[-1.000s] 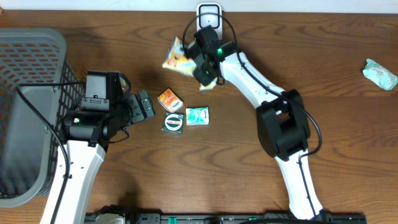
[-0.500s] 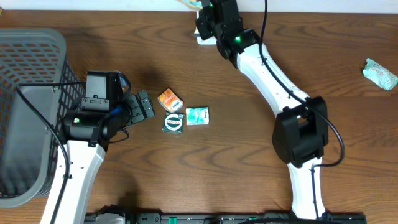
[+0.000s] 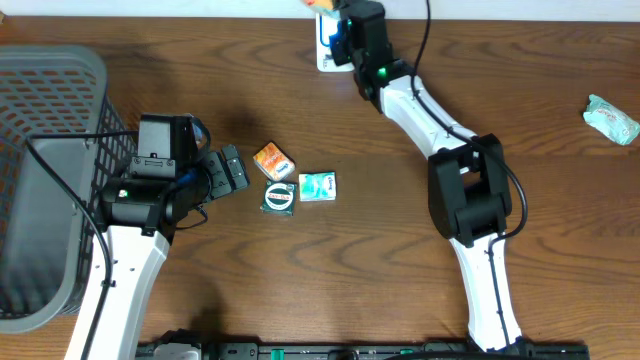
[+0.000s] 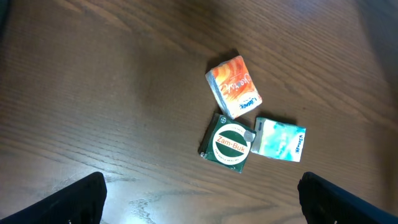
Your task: Scan the item barcode
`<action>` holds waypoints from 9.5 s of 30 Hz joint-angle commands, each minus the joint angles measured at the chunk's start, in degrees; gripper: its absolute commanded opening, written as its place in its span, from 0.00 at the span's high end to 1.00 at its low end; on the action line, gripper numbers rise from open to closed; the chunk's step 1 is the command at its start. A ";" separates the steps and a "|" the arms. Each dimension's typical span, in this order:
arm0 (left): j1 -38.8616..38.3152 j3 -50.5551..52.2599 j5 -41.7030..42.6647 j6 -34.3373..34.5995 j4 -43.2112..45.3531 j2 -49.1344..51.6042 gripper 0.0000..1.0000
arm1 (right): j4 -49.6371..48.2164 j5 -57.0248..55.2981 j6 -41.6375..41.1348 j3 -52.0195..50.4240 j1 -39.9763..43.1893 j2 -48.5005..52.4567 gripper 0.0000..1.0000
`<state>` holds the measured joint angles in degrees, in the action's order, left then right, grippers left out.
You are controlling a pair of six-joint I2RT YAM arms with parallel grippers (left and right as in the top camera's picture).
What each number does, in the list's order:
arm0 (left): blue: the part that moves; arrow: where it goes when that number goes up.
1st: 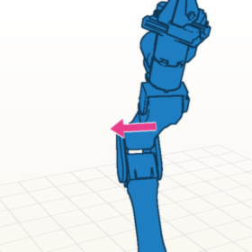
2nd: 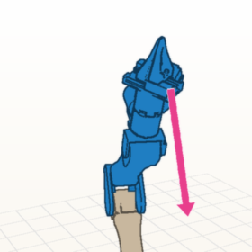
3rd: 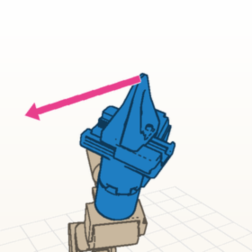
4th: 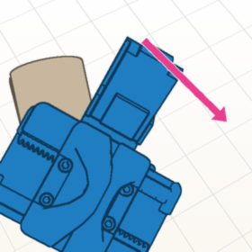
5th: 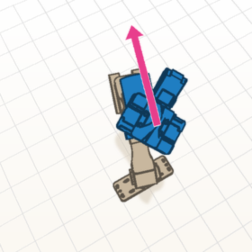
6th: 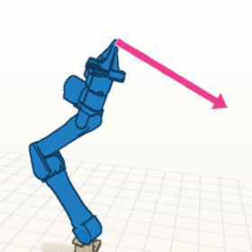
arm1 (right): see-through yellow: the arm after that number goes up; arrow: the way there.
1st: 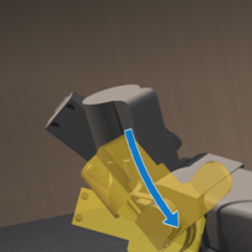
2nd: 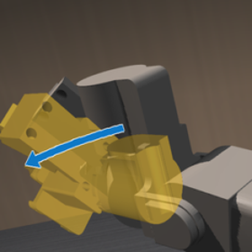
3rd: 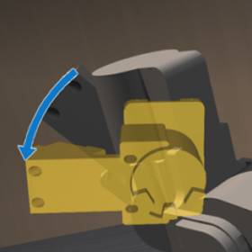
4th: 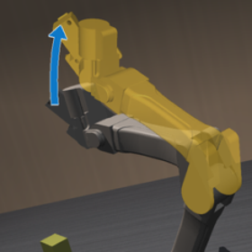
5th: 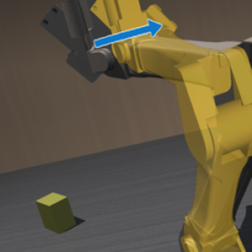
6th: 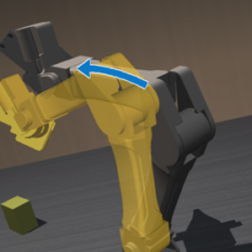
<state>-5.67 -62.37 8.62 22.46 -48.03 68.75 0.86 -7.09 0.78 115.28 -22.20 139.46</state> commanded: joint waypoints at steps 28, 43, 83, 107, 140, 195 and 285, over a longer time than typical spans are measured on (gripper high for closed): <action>0.35 -0.50 -0.74 -0.15 -0.15 0.11 0.02 | 40.00 -9.88 -11.85 -0.02 38.12 -12.15 0.81; 0.35 -0.50 -0.74 -0.15 -0.15 0.11 0.02 | 45.88 18.95 -11.87 -0.02 46.29 -12.07 0.01; 0.35 -0.50 -0.74 -0.15 -0.15 0.11 0.02 | 73.26 30.14 8.04 -12.15 -2.86 -12.07 0.99; 0.35 -0.50 -0.74 -0.15 -0.17 0.11 0.02 | 60.96 17.79 -7.34 -19.15 -11.65 -12.04 0.96; 0.35 -0.50 -0.76 -0.15 -0.15 0.11 0.02 | 62.16 17.66 -12.31 -11.58 -12.52 -12.07 0.44; 0.35 -0.50 -0.74 -0.15 -0.15 0.11 0.02 | 44.41 41.70 -5.66 -25.24 1.49 -28.06 0.99; 0.35 -0.50 -0.76 -0.15 -0.15 0.11 0.02 | 12.59 94.57 -8.85 -46.03 24.00 -33.79 0.99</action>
<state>-5.67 -62.37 8.60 22.46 -48.05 68.75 13.58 82.61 -9.52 69.04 -0.32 106.02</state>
